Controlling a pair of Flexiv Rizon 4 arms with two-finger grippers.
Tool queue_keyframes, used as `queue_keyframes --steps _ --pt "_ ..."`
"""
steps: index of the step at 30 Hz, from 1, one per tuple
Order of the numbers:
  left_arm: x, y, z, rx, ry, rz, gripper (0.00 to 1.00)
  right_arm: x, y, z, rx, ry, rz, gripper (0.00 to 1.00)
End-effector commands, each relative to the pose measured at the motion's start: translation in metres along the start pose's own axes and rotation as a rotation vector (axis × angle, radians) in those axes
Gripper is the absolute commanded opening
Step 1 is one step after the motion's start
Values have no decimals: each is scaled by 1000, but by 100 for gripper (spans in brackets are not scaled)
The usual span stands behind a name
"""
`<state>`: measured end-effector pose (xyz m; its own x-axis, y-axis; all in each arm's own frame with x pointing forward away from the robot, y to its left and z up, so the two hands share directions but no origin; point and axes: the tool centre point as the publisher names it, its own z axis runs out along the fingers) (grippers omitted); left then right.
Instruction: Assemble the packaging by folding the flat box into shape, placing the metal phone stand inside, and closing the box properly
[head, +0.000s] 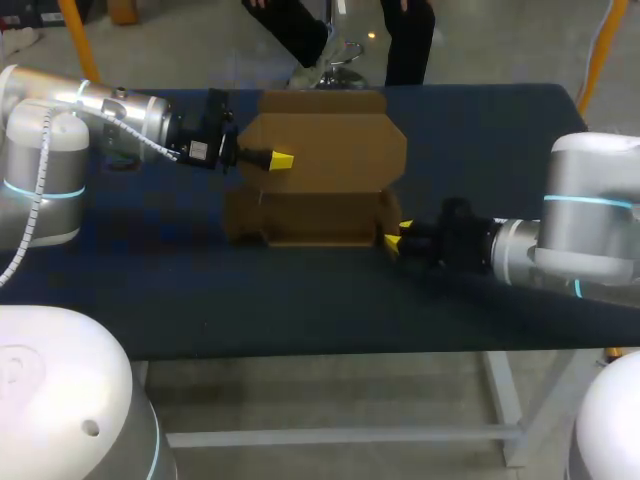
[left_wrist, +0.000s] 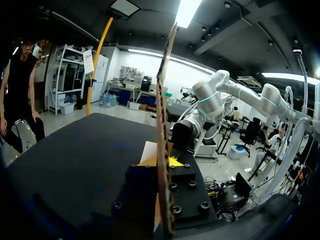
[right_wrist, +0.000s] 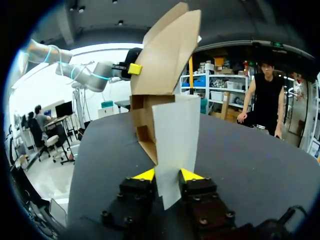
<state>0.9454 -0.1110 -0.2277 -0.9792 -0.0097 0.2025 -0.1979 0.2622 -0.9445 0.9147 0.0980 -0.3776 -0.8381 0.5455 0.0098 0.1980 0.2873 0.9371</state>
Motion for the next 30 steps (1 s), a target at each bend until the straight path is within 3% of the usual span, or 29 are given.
queue_keyframes --steps 1,11,14,30 --pt "-1 2 1 -3 3 -1 0 9 0 3 -2 -17 -1 35" --pt "-1 2 1 -3 3 -1 0 18 4 12 3 -12 -3 49" --pt "-1 2 1 -3 3 -1 0 20 6 16 2 -3 -4 67" --pt "-1 2 1 -3 3 -1 0 35 13 24 2 27 -21 81"
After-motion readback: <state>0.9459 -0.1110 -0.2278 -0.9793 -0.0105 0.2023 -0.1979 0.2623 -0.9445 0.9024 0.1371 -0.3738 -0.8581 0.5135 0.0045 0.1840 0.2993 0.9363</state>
